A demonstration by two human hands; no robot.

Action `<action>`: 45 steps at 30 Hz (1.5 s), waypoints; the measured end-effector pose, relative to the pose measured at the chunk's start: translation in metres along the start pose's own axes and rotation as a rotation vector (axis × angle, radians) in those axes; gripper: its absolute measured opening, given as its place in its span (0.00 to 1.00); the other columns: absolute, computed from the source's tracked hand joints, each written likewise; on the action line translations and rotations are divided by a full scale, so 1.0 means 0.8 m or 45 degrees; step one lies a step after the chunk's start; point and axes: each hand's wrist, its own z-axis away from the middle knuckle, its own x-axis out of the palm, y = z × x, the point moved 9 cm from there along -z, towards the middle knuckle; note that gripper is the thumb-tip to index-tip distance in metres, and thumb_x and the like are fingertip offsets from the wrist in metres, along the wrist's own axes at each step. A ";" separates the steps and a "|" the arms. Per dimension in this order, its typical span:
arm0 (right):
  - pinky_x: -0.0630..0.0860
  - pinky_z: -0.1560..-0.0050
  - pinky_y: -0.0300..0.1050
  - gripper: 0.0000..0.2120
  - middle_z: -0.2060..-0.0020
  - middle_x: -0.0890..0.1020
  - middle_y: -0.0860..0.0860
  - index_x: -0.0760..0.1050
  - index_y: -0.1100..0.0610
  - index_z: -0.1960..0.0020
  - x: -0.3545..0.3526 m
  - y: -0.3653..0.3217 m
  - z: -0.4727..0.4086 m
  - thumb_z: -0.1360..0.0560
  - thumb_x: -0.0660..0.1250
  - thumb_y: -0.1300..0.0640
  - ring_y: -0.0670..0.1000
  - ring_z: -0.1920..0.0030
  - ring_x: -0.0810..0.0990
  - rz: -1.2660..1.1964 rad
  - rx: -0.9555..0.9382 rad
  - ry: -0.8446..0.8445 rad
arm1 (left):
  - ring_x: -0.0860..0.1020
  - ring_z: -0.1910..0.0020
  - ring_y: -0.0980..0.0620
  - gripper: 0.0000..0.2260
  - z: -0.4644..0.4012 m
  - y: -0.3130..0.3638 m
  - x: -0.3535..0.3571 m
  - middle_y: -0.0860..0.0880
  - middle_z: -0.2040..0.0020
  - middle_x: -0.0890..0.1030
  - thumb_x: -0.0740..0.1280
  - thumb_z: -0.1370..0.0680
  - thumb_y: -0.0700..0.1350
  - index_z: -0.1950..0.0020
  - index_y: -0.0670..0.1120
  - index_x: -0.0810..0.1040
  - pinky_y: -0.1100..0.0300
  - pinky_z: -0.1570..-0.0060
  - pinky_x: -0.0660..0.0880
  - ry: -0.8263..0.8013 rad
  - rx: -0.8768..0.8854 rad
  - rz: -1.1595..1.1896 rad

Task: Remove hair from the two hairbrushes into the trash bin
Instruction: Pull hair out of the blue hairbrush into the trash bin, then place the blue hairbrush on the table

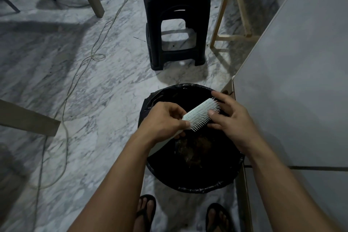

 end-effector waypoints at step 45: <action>0.84 0.56 0.51 0.13 0.53 0.83 0.56 0.79 0.61 0.44 -0.112 -0.452 0.236 0.28 0.71 0.62 0.53 0.59 0.85 0.354 0.218 0.671 | 0.76 0.64 0.51 0.08 0.203 0.410 -0.114 0.47 0.63 0.80 0.78 0.35 0.40 0.60 0.47 0.82 0.61 0.67 0.70 -0.224 0.435 -0.661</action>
